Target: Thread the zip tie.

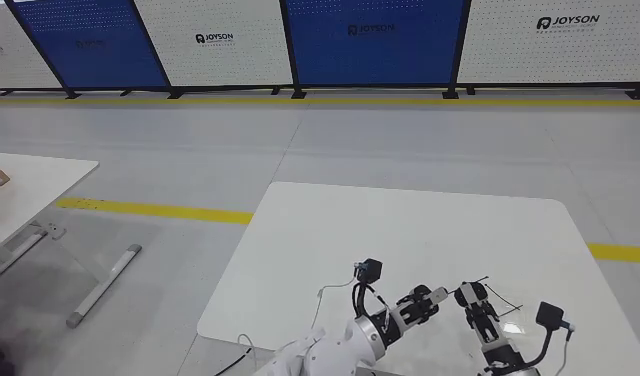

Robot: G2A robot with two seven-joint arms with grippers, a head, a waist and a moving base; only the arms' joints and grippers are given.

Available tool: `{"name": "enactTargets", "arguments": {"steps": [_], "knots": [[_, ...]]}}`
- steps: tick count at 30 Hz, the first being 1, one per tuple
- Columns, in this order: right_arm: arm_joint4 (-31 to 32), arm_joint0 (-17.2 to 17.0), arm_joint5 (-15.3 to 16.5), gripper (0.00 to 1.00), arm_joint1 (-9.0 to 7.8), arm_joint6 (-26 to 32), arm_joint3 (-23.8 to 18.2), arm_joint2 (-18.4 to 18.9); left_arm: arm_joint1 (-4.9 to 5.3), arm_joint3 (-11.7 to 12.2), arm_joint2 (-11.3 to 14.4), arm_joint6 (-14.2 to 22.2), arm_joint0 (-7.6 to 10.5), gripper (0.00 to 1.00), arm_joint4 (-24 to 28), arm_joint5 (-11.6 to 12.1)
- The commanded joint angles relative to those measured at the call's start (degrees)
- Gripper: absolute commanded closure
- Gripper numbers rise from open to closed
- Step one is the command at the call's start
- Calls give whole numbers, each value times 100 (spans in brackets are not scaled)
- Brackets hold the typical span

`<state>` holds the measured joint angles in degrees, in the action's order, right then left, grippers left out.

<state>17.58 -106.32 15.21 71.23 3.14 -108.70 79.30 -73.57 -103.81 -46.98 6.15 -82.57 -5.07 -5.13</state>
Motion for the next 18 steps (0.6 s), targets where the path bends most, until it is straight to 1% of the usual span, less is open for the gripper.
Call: {"name": "enactTargets", "arguments": {"steps": [1,2,6,8,18], "knots": [[1,1,1,100,2,-14,3,-3,4,-5,-16,5,-8,87,5,7],[0,2,4,100,3,-30,3,-3,5,-9,-20,7,-12,91,5,11],[3,-2,22,100,5,-57,7,-8,9,-28,-31,20,-19,96,-12,23],[3,-3,27,100,6,-59,8,-9,11,-34,-31,32,-19,100,-22,22],[-18,-7,46,100,5,-3,18,-12,-8,-4,11,43,38,100,13,19]]}}
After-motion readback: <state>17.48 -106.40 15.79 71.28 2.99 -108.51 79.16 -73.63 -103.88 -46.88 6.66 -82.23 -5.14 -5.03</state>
